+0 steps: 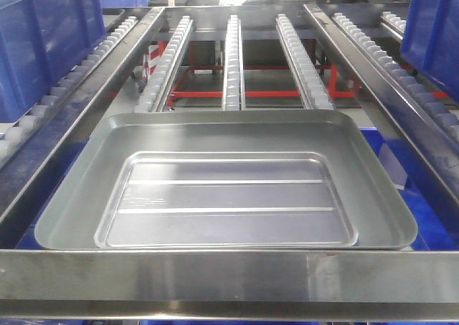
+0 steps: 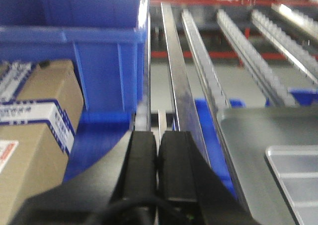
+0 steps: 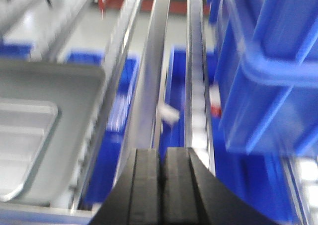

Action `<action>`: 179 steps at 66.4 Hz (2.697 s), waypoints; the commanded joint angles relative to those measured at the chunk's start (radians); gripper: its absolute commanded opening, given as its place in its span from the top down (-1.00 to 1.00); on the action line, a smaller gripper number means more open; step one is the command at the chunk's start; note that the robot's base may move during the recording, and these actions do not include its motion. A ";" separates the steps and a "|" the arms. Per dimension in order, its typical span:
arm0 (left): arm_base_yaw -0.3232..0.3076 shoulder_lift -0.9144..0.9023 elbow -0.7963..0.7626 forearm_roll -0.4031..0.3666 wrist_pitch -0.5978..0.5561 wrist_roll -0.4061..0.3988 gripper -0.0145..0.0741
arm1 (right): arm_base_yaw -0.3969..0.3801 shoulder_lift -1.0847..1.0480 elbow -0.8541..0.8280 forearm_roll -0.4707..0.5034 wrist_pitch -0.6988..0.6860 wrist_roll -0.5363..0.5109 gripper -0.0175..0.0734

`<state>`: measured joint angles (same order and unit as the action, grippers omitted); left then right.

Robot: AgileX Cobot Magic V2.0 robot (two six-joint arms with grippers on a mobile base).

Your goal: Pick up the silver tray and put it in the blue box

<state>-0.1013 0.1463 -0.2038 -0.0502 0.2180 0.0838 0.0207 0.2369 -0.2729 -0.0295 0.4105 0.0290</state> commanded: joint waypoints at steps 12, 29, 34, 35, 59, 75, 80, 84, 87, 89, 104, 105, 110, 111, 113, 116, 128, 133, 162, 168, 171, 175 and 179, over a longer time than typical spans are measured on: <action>-0.003 0.354 -0.290 -0.075 0.247 -0.007 0.70 | 0.001 0.402 -0.256 0.053 0.227 -0.009 0.51; -0.003 0.598 -0.333 -0.294 0.264 -0.007 0.70 | 0.001 0.636 -0.308 0.183 0.334 -0.009 0.51; -0.003 0.650 -0.333 -0.334 0.264 -0.007 0.70 | 0.001 0.666 -0.308 0.217 0.324 -0.009 0.51; -0.003 0.663 -0.333 -0.348 0.267 -0.007 0.70 | 0.001 0.674 -0.308 0.221 0.319 -0.009 0.51; -0.107 0.908 -0.388 -0.454 0.256 0.001 0.69 | 0.123 0.739 -0.308 0.242 0.214 0.034 0.48; -0.305 1.052 -0.486 -0.147 0.184 -0.358 0.69 | 0.279 0.843 -0.348 0.036 0.157 0.360 0.48; -0.373 1.098 -0.529 0.064 0.199 -0.565 0.69 | 0.317 0.887 -0.388 -0.061 0.166 0.464 0.48; -0.415 1.130 -0.559 0.197 0.234 -0.717 0.69 | 0.342 0.925 -0.428 -0.101 0.176 0.511 0.48; -0.449 1.163 -0.586 0.307 0.273 -0.817 0.69 | 0.359 0.959 -0.462 -0.108 0.186 0.528 0.48; -0.468 1.180 -0.607 0.349 0.297 -0.861 0.69 | 0.368 0.979 -0.482 -0.107 0.194 0.531 0.48; -0.550 1.287 -0.723 0.355 0.356 -0.914 0.69 | 0.433 1.155 -0.653 -0.102 0.217 0.534 0.48; -0.550 1.291 -0.728 0.347 0.354 -0.914 0.69 | 0.436 1.170 -0.662 -0.102 0.217 0.534 0.48; -0.550 1.308 -0.746 0.308 0.347 -0.912 0.69 | 0.449 1.219 -0.705 -0.102 0.218 0.534 0.48; -0.550 1.309 -0.747 0.306 0.347 -0.909 0.69 | 0.451 1.228 -0.716 -0.102 0.218 0.534 0.48; -0.550 1.313 -0.752 0.306 0.347 -0.908 0.69 | 0.454 1.246 -0.726 -0.102 0.217 0.534 0.48; -0.550 1.314 -0.759 0.305 0.347 -0.892 0.69 | 0.459 1.272 -0.746 -0.102 0.216 0.534 0.48; -0.550 1.331 -0.791 0.288 0.367 -0.865 0.69 | 0.467 1.336 -0.791 -0.102 0.228 0.551 0.48; -0.550 1.345 -0.808 0.250 0.383 -0.811 0.69 | 0.478 1.340 -0.794 -0.103 0.220 0.562 0.48; -0.550 1.388 -0.838 0.202 0.403 -0.792 0.69 | 0.518 1.346 -0.793 -0.242 0.226 0.658 0.48; -0.550 1.388 -0.838 0.207 0.403 -0.792 0.69 | 0.518 1.351 -0.792 -0.242 0.246 0.658 0.48; -0.550 1.388 -0.838 0.207 0.403 -0.792 0.69 | 0.518 1.355 -0.792 -0.240 0.238 0.658 0.48; -0.550 1.388 -0.838 0.207 0.403 -0.792 0.69 | 0.518 1.356 -0.792 -0.230 0.226 0.658 0.48; -0.550 1.388 -0.838 0.208 0.403 -0.792 0.69 | 0.518 1.356 -0.792 -0.226 0.221 0.658 0.48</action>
<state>-0.6451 1.5688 -1.0126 0.1515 0.6433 -0.7096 0.5373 1.6302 -1.0326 -0.2404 0.6672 0.6837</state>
